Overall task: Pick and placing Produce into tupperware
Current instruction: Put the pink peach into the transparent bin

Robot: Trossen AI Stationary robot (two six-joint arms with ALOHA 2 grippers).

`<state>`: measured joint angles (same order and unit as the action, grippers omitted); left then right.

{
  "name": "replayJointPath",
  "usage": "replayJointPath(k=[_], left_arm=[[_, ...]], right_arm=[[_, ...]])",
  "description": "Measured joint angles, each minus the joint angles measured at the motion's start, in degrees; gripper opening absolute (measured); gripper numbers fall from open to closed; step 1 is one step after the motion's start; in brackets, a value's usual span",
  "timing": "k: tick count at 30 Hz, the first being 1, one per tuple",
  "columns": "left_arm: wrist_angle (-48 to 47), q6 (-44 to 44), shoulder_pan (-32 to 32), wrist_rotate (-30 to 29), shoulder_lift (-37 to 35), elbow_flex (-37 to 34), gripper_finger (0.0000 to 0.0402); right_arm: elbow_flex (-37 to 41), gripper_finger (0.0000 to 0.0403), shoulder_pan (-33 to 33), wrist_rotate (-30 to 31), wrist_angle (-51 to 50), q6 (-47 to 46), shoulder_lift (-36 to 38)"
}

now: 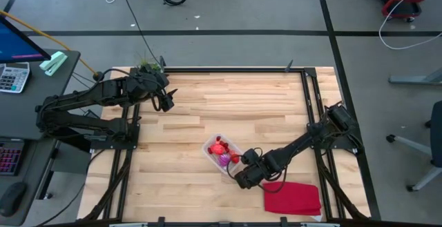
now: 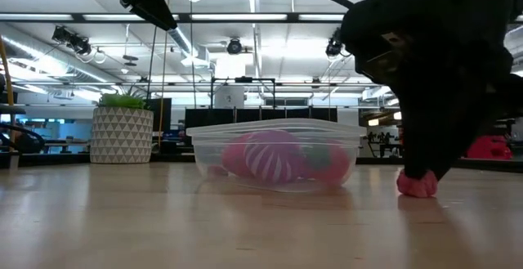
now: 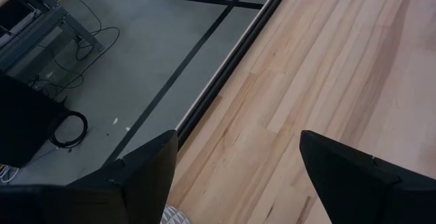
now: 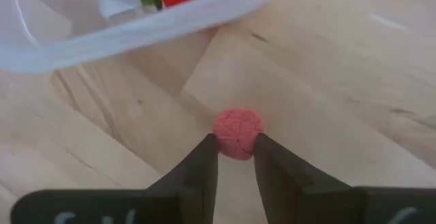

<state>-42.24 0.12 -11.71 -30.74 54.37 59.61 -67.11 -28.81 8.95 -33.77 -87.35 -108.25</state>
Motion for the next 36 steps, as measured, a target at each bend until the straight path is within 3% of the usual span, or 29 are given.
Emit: replayJointPath(k=[9, 17, 21, 29, 36], left_arm=[[0.0, 0.0, 0.0, 0.0, 0.0, 0.0, 0.0316], [0.0, 0.0, 0.0, 0.0, 0.0, 0.0, 0.0316], [0.0, 0.0, 0.0, 0.0, 0.0, 0.0, 0.0316], [0.0, 0.0, 0.0, 0.0, 0.0, 0.0, 0.0316], [0.0, 0.0, 0.0, 0.0, 0.0, 0.0, 0.0316]], right_arm=[[0.0, 0.0095, 2.2, -1.4, -2.8, -1.0, 0.5], [0.0, 0.0088, 2.0, -3.0, -8.9, -3.1, 5.9], [0.0, 0.0090, 2.1, 3.3, -8.9, -1.9, 10.4], [0.0, 0.0089, 2.5, 26.0, -5.7, 4.3, 15.8], [0.0, 0.0096, 6.7, 20.0, 11.5, 17.5, 8.4]])
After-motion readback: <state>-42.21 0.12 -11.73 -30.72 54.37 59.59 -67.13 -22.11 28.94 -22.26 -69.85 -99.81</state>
